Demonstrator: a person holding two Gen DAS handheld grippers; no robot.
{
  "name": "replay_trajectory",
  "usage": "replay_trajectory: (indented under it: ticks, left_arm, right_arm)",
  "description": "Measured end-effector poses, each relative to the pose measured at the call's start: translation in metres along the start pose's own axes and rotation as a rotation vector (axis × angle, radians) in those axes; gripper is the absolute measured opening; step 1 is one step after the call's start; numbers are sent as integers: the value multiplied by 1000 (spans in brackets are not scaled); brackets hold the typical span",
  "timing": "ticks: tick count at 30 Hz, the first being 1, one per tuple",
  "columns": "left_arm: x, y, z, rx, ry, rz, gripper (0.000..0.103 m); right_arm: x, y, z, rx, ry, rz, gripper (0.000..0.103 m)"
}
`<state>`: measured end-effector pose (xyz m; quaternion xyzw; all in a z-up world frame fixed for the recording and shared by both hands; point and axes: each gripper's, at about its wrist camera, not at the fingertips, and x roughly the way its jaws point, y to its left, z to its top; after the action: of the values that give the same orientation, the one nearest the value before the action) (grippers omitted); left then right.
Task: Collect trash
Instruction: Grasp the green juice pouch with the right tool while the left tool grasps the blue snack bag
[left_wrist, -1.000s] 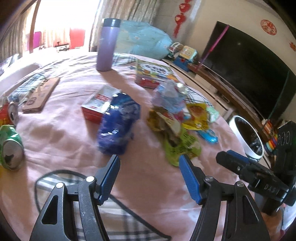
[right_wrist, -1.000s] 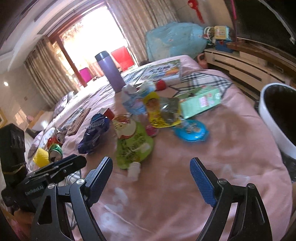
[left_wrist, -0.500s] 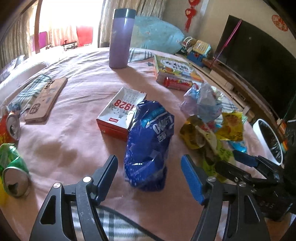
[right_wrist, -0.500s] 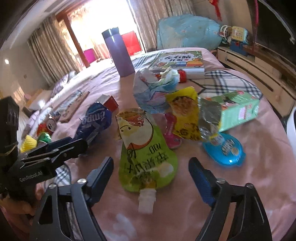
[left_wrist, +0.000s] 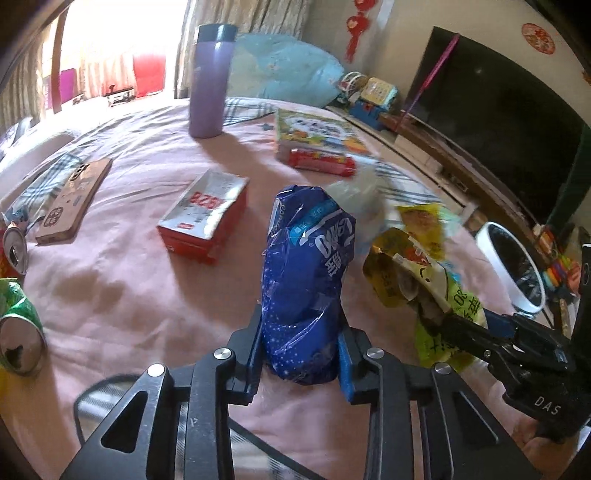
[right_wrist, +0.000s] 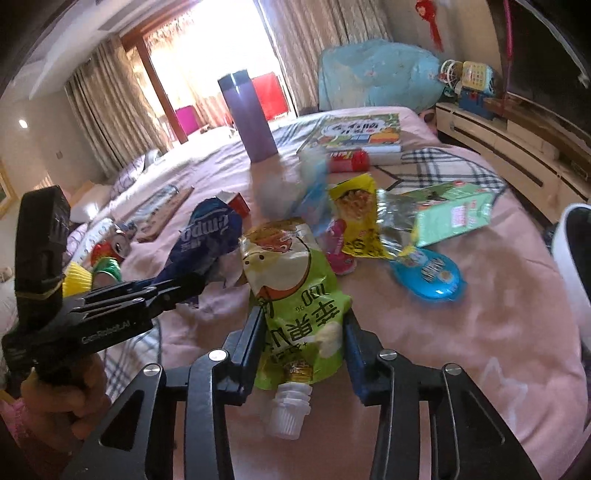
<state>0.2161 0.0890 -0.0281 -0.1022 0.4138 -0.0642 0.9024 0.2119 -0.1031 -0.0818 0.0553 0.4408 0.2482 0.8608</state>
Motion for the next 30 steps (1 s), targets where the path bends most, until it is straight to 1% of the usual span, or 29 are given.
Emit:
replay_trajectory:
  ticks: [1,5,14,22,30]
  left_arm:
    - [-4,-4,-2,6,-3,-10,31]
    - [-16,-25,-6,48,-11,-51,31]
    - [-24,-71,-6,141,-10,-139,30]
    - [-14,-108,-1,203,14,-203,30]
    - [8,-150,13,268,21,-243,30]
  right_arm:
    - [-8,-2,-3,0,-9,4,37]
    - [-32,-11,-13,19,-37,-1,35]
    - [-74,-55,-33,123,-99,-57,34]
    - [-110,-100,-36,207,-165,-119,34]
    - [-135,-143,-35,274,-214,-171,34]
